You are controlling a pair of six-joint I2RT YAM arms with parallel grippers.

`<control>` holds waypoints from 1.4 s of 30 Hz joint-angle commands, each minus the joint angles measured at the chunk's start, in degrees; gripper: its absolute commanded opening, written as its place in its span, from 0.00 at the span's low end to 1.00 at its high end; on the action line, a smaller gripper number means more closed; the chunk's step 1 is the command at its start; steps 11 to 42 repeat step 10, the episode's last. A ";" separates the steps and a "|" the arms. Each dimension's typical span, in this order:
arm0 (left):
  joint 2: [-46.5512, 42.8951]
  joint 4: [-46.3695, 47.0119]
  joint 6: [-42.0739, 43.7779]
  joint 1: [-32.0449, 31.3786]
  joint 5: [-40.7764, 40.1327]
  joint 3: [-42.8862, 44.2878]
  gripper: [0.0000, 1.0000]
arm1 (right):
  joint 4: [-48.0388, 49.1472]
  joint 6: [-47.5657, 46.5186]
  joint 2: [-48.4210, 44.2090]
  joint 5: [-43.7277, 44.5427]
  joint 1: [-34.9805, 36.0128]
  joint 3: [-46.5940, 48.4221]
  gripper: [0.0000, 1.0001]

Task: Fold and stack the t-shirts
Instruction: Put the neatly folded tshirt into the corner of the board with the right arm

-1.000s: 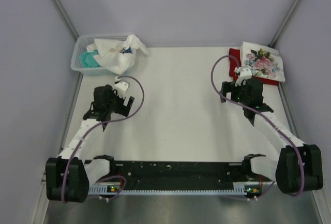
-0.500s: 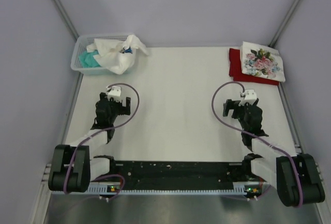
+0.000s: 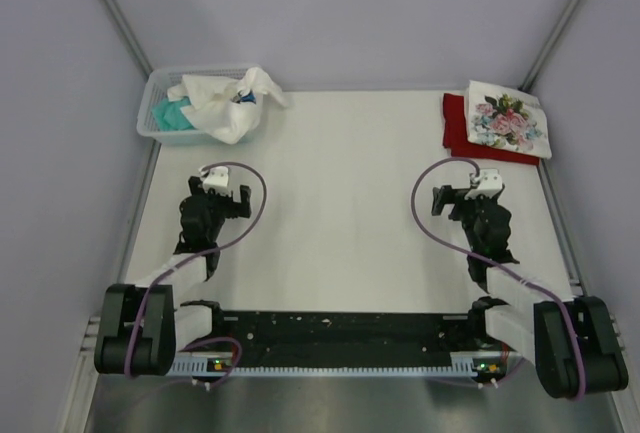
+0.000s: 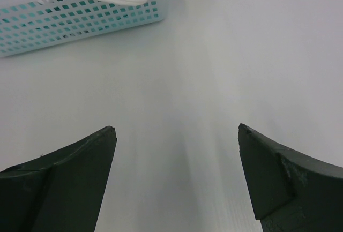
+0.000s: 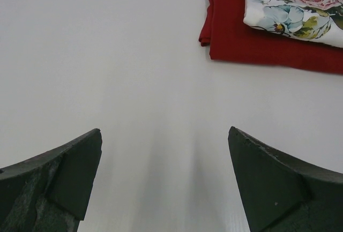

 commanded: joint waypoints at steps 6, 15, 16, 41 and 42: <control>-0.45 4.03 -0.20 0.69 2.71 -0.35 0.99 | 2.75 0.80 0.81 0.11 0.33 0.28 0.99; -0.98 4.55 -0.64 0.69 1.66 -0.88 0.99 | 2.31 0.80 1.07 0.02 0.33 0.63 0.99; -0.98 4.55 -0.64 0.69 1.66 -0.88 0.99 | 2.31 0.80 1.07 0.02 0.33 0.63 0.99; -0.98 4.55 -0.64 0.69 1.66 -0.88 0.99 | 2.31 0.80 1.07 0.02 0.33 0.63 0.99; -0.98 4.55 -0.64 0.69 1.66 -0.88 0.99 | 2.31 0.80 1.07 0.02 0.33 0.63 0.99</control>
